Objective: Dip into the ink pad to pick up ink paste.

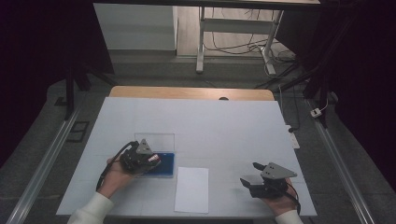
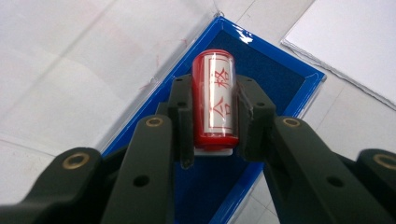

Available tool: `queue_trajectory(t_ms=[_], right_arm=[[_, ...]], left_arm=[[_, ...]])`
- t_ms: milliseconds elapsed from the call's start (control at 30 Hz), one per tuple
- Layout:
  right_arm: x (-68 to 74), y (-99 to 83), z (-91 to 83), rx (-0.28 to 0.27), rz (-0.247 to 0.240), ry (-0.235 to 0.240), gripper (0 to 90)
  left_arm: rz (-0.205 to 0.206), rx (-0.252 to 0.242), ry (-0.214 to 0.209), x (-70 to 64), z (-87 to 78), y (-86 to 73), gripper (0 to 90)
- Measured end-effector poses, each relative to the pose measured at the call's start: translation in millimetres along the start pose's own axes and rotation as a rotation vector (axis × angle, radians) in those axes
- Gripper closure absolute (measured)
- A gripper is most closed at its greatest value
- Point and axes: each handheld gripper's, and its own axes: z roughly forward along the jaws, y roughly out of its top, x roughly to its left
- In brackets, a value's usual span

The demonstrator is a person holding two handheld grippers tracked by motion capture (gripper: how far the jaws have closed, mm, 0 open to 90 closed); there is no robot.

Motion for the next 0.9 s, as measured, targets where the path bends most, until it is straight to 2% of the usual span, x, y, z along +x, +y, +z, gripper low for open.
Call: queue_trajectory(t_ms=[467,700,767,800,867,900], right_arm=[[0.6,0.9,0.0,0.003,-0.004,-0.002,22.9],[0.7,0.9,0.2,0.004,-0.006,-0.003,22.9],[0.6,0.8,0.0,-0.002,0.0,-0.002,23.0],[0.6,0.7,-0.1,-0.003,0.001,-0.002,23.0],[0.2,0.3,-0.3,-0.004,0.001,-0.001,23.1],[-0.2,0.2,-0.8,0.0,0.001,-0.003,23.1]], left_arm=[[-0.003,-0.008,0.0,0.1,0.2,-1.0,71.3],[0.008,-0.003,0.013,-1.9,-0.4,-0.2,71.1],[0.014,-0.019,0.009,-1.1,-3.5,0.6,71.0],[0.023,-0.005,0.006,-0.6,-5.8,1.7,70.9],[0.026,-0.033,0.02,-0.8,-11.1,2.2,70.7],[0.015,-0.057,0.005,0.5,-14.5,3.0,70.7]])
